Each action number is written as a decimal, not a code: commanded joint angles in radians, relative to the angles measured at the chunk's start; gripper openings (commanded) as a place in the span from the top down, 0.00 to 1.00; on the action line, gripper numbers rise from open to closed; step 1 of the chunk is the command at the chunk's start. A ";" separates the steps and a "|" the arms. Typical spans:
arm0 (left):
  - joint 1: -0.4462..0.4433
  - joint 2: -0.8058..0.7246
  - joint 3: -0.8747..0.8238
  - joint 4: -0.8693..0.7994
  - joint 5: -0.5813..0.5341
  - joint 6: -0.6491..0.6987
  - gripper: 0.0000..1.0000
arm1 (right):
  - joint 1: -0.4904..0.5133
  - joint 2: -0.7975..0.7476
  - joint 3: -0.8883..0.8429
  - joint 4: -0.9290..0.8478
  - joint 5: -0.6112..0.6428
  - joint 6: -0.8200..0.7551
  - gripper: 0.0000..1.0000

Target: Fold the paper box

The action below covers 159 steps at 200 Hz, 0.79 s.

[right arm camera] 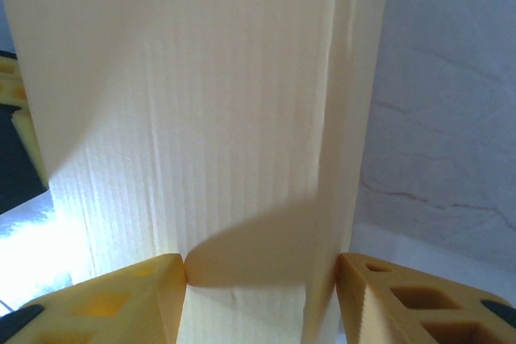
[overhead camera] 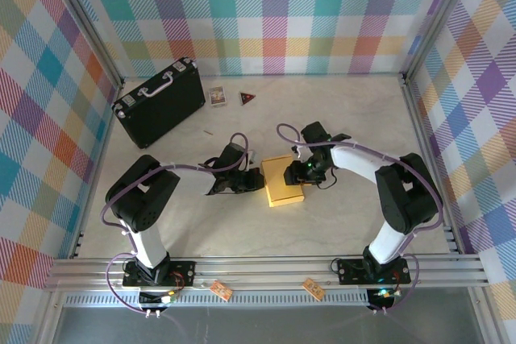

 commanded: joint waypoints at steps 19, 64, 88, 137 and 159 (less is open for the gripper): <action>-0.031 0.007 -0.004 0.123 0.117 -0.020 1.00 | 0.019 -0.021 -0.033 0.051 -0.146 0.025 0.48; -0.033 0.004 -0.019 0.167 0.169 -0.040 1.00 | 0.037 -0.003 -0.053 0.112 -0.202 0.067 0.48; -0.034 -0.013 -0.018 0.095 0.146 -0.014 1.00 | 0.042 -0.006 -0.047 0.106 -0.154 0.065 0.48; -0.030 -0.140 -0.023 -0.205 -0.027 0.080 0.96 | 0.042 -0.030 0.020 0.006 0.083 0.018 0.38; -0.026 -0.198 -0.041 -0.296 -0.082 0.095 0.91 | 0.043 -0.038 0.042 -0.010 0.159 0.009 0.32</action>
